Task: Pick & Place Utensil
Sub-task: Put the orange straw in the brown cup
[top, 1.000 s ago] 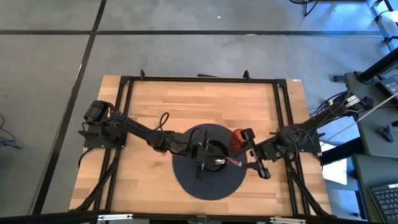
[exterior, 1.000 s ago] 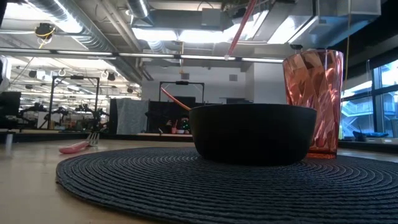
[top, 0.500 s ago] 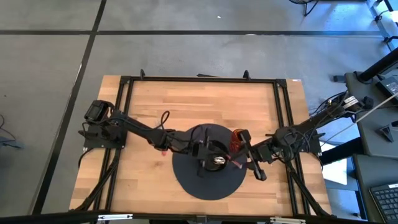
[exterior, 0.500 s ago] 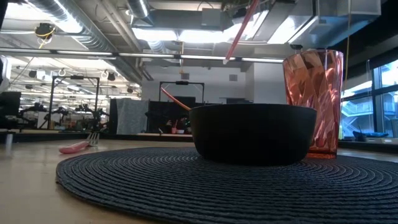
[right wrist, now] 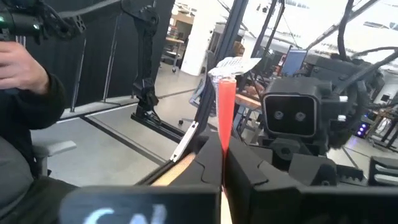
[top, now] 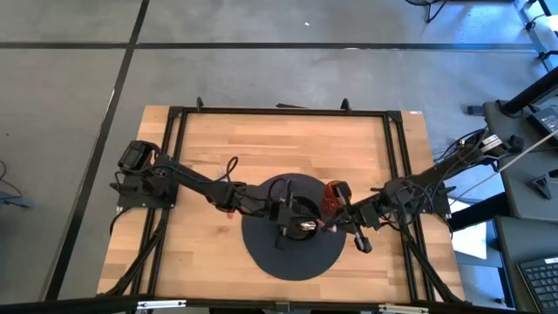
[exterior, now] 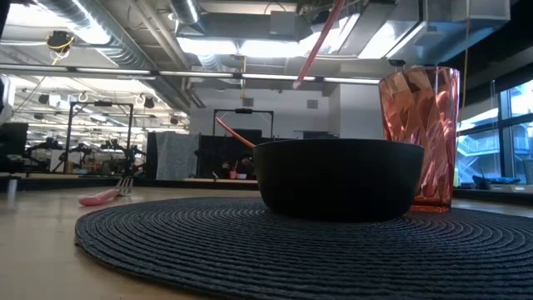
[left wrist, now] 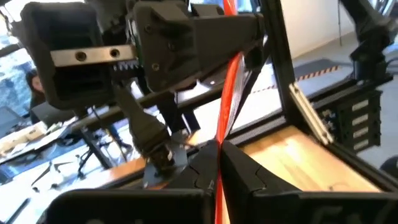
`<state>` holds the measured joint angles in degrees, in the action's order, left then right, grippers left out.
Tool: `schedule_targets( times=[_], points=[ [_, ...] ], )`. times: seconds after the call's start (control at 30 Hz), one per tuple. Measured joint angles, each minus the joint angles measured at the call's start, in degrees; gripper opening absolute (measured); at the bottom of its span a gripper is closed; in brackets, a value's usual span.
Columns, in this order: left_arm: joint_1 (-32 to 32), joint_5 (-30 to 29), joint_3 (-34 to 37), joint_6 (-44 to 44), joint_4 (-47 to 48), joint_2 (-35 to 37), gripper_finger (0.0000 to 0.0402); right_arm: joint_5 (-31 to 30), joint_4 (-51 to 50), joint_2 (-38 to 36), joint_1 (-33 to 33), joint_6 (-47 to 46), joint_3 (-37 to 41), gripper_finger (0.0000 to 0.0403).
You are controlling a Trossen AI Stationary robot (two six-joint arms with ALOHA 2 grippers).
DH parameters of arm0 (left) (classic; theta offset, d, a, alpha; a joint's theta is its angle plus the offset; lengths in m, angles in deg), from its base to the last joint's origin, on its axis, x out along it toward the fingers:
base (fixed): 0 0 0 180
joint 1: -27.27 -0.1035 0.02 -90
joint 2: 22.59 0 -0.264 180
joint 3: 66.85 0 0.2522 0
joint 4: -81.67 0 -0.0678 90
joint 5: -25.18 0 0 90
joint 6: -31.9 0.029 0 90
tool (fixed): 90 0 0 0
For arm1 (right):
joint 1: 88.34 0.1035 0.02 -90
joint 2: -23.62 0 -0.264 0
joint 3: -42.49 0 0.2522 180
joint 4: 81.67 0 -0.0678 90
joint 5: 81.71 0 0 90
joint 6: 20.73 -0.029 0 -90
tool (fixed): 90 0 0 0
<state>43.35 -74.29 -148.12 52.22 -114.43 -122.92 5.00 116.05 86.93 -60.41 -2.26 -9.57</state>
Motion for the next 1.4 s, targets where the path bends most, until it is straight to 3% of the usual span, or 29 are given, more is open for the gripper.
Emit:
schedule_targets(
  times=[0.2, 0.33, 0.47, 0.63, 0.7, 0.8, 0.93, 1.07, 1.2, 1.4],
  points=[
    [2.26, -8.52, 0.02, 0.24, 6.2, 0.87, 0.0036, 0.6, 0.07, -1.29, 0.04, -0.07, 0.04, 0.0004],
    [5.44, -20.99, 0.04, 3.11, 12.93, 2.94, 0.0054, 0.67, -1.06, -2.59, 0.09, -0.45, 0.04, 0.0004],
    [10.23, -35.38, 0.11, 4.93, 21.15, 7.39, 0.006, 0.01, -2.81, -4.28, 0.09, -1.18, 0.04, 0.0003],
    [14.92, -40.38, 5.26, 6.46, 20.21, 18.95, 0.0042, -4.73, -6.7, -7.37, 0.09, -1.77, -0.71, 0.0003],
    [15.82, -39.84, 9.02, 4.46, 18.82, 25.0, 0.003, -6.63, -12.21, -8.52, 0.07, -1.82, -3.41, 0.0003],
    [14.32, -34.5, 18.49, 3.01, 9.92, 33.03, 0.0008, -9.72, -22.48, -8.64, 0.08, -2.92, -10.04, 0.0003],
    [6.64, -25.82, 34.51, 3.86, -12.73, 37.18, 0.0003, -12.6, -38.31, -6.2, 0.07, -6.81, -22.45, 0.0003],
    [-1.54, -18.29, 46.24, 1.32, -32.81, 36.88, 0.0001, -18.07, -54.19, -2.62, 0.07, -11.68, -34.85, 0.0003],
    [-7.72, -9.56, 51.43, -2.9, -42.17, 32.95, 0.0003, -18.61, -63.04, 0.35, -0.01, -14.31, -42.56, 0.0002],
    [-10.06, -8.77, 52.09, -1.95, -42.53, 28.44, 0.0002, -18.65, -71.01, 1.03, 0.0, -17.63, -46.24, 0.0002]
  ],
)
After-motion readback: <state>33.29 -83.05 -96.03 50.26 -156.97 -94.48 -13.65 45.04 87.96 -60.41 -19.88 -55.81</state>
